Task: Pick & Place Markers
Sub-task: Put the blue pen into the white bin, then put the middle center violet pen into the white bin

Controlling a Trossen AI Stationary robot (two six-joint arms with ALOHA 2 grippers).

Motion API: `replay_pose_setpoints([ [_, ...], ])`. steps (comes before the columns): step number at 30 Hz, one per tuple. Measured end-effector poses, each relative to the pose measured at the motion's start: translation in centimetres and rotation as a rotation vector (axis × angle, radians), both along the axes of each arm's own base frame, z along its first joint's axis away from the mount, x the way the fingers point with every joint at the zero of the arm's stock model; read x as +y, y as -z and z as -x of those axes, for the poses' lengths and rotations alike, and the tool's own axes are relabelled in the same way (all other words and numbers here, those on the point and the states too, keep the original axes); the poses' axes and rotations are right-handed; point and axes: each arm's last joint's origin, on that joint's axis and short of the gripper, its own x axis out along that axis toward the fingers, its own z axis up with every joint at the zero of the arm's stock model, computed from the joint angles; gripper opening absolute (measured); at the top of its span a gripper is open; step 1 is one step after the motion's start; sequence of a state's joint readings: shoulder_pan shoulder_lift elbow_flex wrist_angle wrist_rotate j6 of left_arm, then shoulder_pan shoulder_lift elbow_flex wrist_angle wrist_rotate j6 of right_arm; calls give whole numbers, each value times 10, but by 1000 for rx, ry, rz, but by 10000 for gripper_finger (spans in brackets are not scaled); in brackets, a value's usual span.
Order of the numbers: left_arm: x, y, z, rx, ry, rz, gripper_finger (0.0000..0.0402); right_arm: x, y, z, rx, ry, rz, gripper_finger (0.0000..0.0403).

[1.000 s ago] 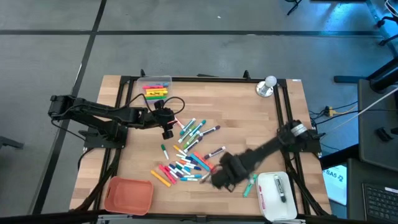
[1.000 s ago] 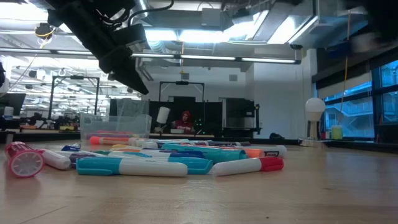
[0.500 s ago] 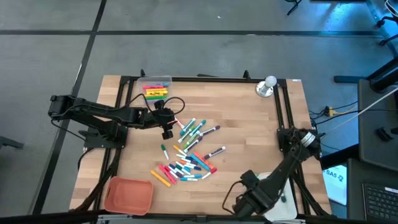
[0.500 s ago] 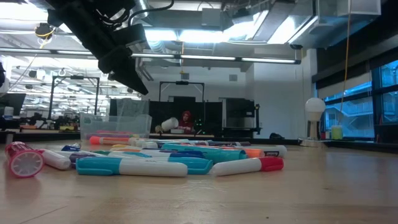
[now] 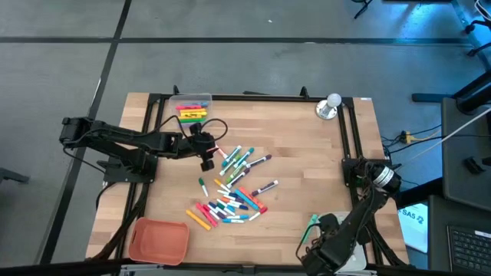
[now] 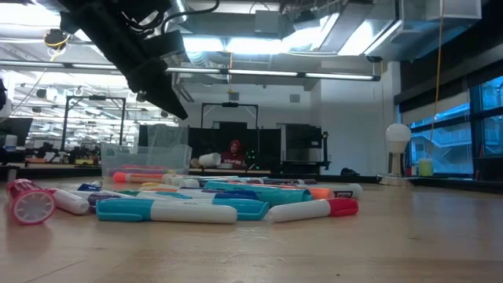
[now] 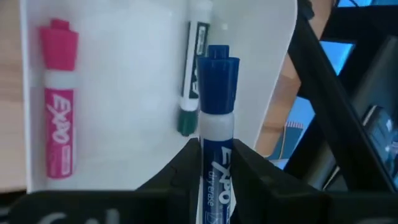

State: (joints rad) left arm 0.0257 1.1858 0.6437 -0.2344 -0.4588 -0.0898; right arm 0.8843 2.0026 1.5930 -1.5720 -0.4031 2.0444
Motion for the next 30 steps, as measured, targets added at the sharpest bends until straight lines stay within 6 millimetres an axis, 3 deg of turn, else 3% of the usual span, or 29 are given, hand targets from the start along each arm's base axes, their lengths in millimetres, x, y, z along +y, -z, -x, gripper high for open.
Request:
replay_pose_setpoints([
  [4, 0, 0, 0, -1, -9, -6, 166, -2, 1, -2, -42, -27, 29, 93],
  [17, 0, 0, 0, -8, -20, 4, 166, -8, -4, -11, -113, -103, 28, 205],
  [30, 1, 0, 0, -21, -44, 14, 166, -55, -41, -37, -413, -290, 150, 214],
])
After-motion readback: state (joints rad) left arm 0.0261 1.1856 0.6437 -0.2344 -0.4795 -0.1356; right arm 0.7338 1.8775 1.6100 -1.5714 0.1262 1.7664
